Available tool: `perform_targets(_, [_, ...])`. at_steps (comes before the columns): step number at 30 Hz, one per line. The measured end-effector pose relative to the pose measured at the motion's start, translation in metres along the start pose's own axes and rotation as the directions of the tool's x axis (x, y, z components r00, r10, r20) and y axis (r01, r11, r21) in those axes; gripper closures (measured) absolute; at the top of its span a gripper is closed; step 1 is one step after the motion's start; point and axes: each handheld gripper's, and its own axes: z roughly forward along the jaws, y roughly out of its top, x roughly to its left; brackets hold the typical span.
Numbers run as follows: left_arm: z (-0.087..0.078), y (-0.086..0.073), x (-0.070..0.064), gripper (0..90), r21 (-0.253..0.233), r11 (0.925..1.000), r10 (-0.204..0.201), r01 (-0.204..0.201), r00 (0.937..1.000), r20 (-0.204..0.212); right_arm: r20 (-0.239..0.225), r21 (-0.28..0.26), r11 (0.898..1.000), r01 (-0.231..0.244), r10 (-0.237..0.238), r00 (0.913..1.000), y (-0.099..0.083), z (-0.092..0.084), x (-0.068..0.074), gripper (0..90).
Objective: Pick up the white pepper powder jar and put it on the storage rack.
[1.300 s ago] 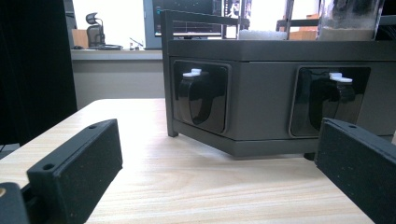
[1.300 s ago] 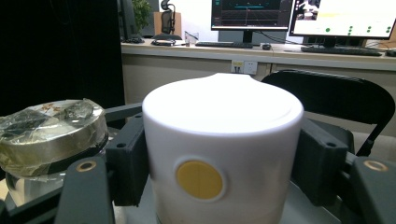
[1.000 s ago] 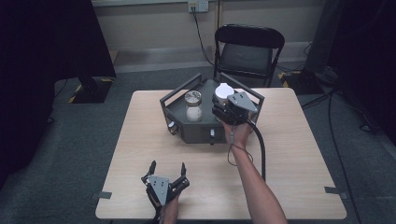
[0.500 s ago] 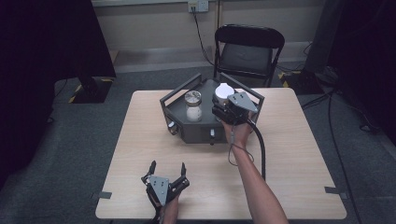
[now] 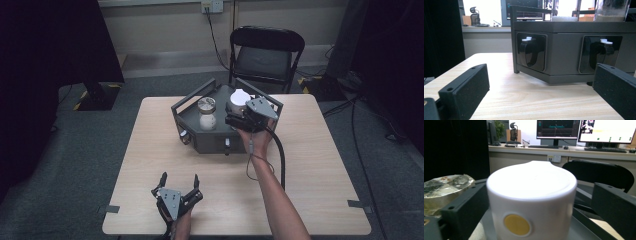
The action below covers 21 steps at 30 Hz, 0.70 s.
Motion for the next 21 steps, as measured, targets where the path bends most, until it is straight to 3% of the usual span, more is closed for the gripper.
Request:
perform_targets(7, [0.0,0.0,0.0,0.3,0.0,1.0,0.0,0.0,1.0,0.0,-0.008,-0.026,0.999,-0.02,0.02,0.9998,-0.002,-0.003,0.0,0.0])
perform_targets(21, [0.0,0.0,0.0,0.3,0.0,1.0,0.0,0.0,1.0,-0.002,-0.001,-0.039,0.999,-0.006,0.006,1.0,-0.002,-0.012,-0.002,0.0])
